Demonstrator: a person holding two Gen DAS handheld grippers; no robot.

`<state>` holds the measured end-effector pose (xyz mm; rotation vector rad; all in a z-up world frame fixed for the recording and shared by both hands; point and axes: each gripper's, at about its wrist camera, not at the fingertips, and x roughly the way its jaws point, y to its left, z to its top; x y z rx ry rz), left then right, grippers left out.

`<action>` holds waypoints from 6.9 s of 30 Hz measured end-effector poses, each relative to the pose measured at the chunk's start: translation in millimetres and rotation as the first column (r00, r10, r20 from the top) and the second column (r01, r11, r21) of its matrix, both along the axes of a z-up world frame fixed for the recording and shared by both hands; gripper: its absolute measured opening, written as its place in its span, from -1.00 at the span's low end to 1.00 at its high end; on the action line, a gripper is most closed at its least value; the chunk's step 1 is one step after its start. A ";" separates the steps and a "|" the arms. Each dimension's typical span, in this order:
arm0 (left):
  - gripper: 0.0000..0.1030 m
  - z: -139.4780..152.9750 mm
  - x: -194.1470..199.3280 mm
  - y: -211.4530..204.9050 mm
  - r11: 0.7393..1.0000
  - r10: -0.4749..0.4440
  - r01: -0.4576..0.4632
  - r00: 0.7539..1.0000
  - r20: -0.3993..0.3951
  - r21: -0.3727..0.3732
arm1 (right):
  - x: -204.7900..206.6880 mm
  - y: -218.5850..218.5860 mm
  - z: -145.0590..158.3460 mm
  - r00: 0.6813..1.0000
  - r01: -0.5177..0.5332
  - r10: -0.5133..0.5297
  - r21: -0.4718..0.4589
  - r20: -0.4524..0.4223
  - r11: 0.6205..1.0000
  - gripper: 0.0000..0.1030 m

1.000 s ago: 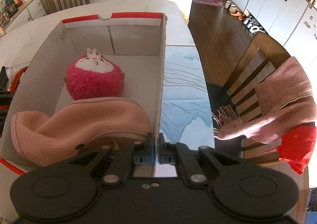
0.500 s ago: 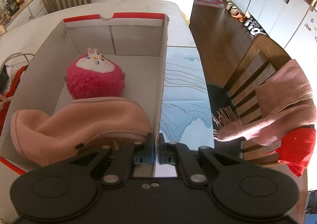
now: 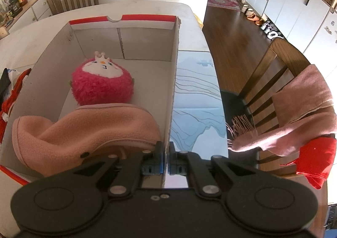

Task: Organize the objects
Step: 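Lower the open left gripper onto the white cable beside the box, then close the left gripper on the white cable and lift it, then carry the white cable with the left gripper over the box, then open the left gripper to drop the cable onto the plush toy, then move the left gripper back to the red knotted cloth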

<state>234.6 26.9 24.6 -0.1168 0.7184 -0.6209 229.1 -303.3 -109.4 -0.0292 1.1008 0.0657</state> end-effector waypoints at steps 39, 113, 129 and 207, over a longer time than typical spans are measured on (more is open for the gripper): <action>0.16 -179.7 -22.2 4.2 0.882 0.461 -0.362 0.794 -0.397 0.300 | 0.7 0.6 0.4 1.000 -0.014 0.014 0.003 0.003 1.000 -0.92; -0.92 -102.7 108.7 -199.7 0.963 0.029 0.037 0.970 -0.241 0.265 | -0.4 -5.2 0.3 0.999 -0.039 0.039 0.032 0.001 0.999 -0.90; -0.38 -121.7 114.0 -221.5 0.948 -0.005 0.097 0.957 -0.289 0.304 | 1.2 -9.3 -1.6 0.999 -0.037 0.038 0.057 -0.005 0.998 -0.88; 0.29 -182.1 38.9 36.1 0.838 0.469 -0.365 0.863 -0.191 0.407 | 1.6 -0.3 -6.0 0.998 -0.033 0.033 -0.003 -0.044 0.999 -0.92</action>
